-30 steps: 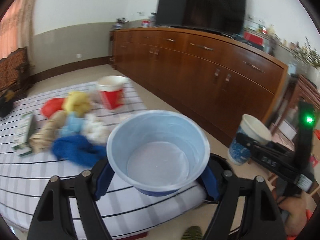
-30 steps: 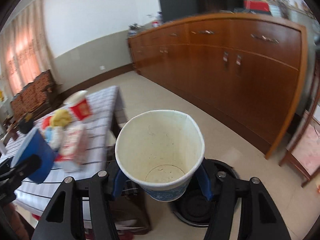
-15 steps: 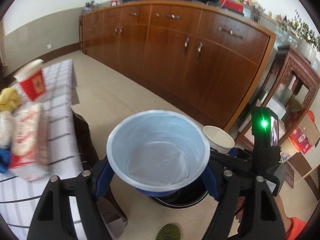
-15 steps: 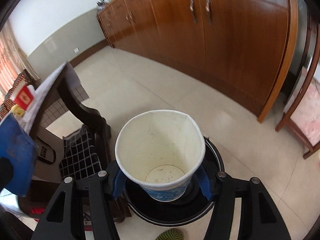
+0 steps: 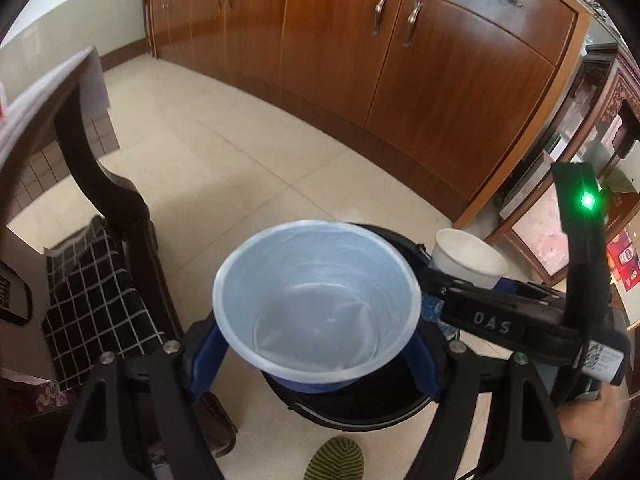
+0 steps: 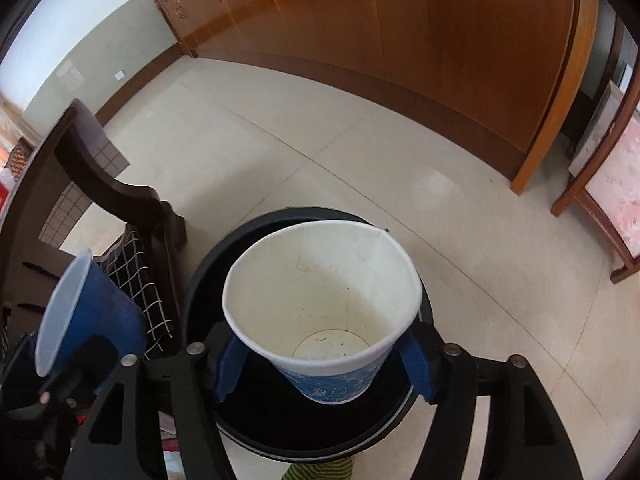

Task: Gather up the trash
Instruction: 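Carry both cups over the black trash bin with both tools, then open the right tool then the left tool, dropping both cups into the bin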

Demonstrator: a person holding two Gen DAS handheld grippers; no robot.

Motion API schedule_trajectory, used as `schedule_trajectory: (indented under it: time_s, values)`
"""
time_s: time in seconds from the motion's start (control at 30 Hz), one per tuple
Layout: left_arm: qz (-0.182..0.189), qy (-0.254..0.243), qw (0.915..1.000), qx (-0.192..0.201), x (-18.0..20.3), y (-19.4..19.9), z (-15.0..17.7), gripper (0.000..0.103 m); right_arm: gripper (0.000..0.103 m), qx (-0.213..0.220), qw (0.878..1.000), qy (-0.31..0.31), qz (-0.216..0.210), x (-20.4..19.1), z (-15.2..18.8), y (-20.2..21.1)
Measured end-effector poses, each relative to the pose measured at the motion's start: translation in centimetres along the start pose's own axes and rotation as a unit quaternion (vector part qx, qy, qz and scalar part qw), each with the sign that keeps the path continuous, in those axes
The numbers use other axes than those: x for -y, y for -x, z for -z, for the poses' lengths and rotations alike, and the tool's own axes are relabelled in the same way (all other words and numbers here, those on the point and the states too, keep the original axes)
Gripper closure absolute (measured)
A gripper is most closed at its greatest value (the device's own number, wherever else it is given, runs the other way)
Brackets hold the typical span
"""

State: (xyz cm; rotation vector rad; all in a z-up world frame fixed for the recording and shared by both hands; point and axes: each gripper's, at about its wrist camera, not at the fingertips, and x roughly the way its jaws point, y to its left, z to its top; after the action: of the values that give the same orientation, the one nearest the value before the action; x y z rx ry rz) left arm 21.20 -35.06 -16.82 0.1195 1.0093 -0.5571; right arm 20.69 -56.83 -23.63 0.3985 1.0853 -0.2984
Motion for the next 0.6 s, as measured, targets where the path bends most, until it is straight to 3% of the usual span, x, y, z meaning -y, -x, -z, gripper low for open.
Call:
schedule_trajectory:
  time_s: [0.07, 0.3, 0.4, 0.6]
  values:
    - [-0.001, 0.002, 1.0000, -0.003, 0.0, -0.4, -0.2, 0.023, 0.019, 0.002, 1.000, -0.006, 0.007, 0.3, 0.0, -0.1]
    - [0.004, 0.000, 0.9990, -0.045, 1.5, -4.0, -0.1, 0.022, 0.018, 0.018, 0.998, -0.042, 0.050, 2.0, -0.4, 0.8]
    - [-0.020, -0.002, 0.9969, -0.077, 1.8, -5.7, 0.0, 0.021, 0.018, 0.023, 0.996, -0.054, 0.069, 2.7, -0.5, 1.3]
    - [-0.018, -0.015, 0.9976, -0.066, 2.2, -4.9, -0.1, 0.021, 0.018, 0.038, 0.994, -0.079, 0.069, 3.6, -0.8, 2.5]
